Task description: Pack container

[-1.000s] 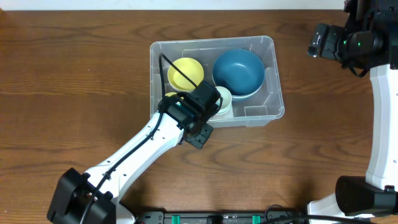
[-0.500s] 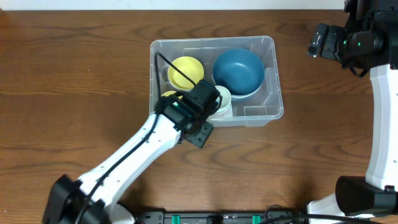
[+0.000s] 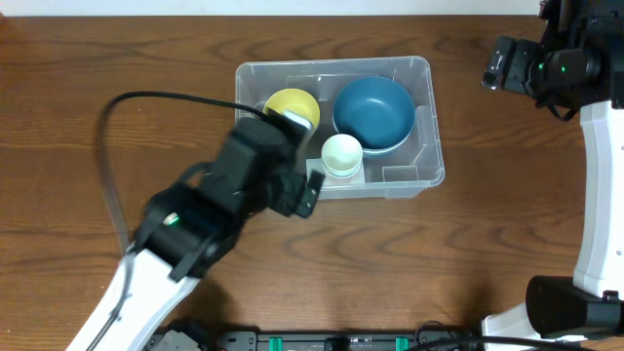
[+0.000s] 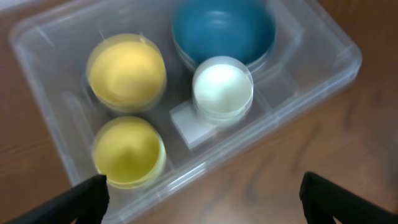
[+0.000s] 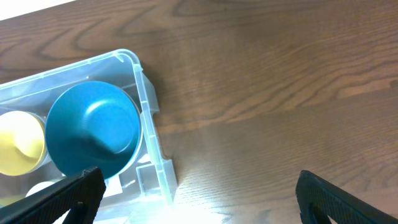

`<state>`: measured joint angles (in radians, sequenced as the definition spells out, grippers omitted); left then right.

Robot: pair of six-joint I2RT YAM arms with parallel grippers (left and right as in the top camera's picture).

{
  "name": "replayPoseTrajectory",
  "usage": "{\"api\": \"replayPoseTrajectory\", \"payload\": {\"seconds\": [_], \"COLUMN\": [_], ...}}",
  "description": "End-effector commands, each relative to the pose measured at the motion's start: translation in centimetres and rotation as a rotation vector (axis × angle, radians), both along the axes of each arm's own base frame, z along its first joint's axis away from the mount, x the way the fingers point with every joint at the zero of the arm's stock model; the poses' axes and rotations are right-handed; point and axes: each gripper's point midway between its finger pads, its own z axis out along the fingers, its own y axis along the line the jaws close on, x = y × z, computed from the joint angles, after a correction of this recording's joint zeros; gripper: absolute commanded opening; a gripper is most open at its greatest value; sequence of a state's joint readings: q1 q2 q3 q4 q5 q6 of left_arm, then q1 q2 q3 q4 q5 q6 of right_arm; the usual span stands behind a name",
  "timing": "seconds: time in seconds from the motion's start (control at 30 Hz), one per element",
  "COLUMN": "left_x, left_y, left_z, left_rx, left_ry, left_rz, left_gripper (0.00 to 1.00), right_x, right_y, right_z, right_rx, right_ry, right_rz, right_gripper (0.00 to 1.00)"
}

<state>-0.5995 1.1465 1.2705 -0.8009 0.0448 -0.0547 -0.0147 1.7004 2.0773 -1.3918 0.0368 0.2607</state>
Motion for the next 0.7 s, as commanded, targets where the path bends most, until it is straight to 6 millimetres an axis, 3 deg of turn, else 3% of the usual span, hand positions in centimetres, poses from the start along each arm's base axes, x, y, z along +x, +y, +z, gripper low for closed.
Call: {"api": "replayPoseTrajectory", "payload": {"seconds": [0.0, 0.17, 0.27, 0.5, 0.67], "left_x": [0.1, -1.4, -2.3, -4.3, -7.4], "left_y": [1.1, 2.5, 4.6, 12.0, 15.3], "left_z": [5.0, 7.8, 8.7, 8.0, 6.9], "left_rx": [-0.095, -0.099, -0.019, 0.204, 0.284], "left_ry": [-0.157, -0.272, -0.346, -0.368, -0.335], "left_rz": [0.032, 0.013, 0.033, 0.268, 0.308], "left_gripper": [0.98, 0.98, 0.98, 0.98, 0.98], "right_x": [-0.1, -0.1, -0.1, -0.1, -0.1], "right_y": [-0.2, -0.2, -0.2, -0.2, -0.2], "right_z": [0.3, 0.3, 0.3, 0.3, 0.3], "right_rx": [0.008, 0.008, 0.008, 0.008, 0.008], "right_ry": [-0.008, -0.008, -0.008, -0.008, -0.008], "right_rz": [-0.018, -0.018, -0.018, -0.018, -0.018], "right_gripper": [0.99, 0.99, 0.99, 0.99, 0.99]}}
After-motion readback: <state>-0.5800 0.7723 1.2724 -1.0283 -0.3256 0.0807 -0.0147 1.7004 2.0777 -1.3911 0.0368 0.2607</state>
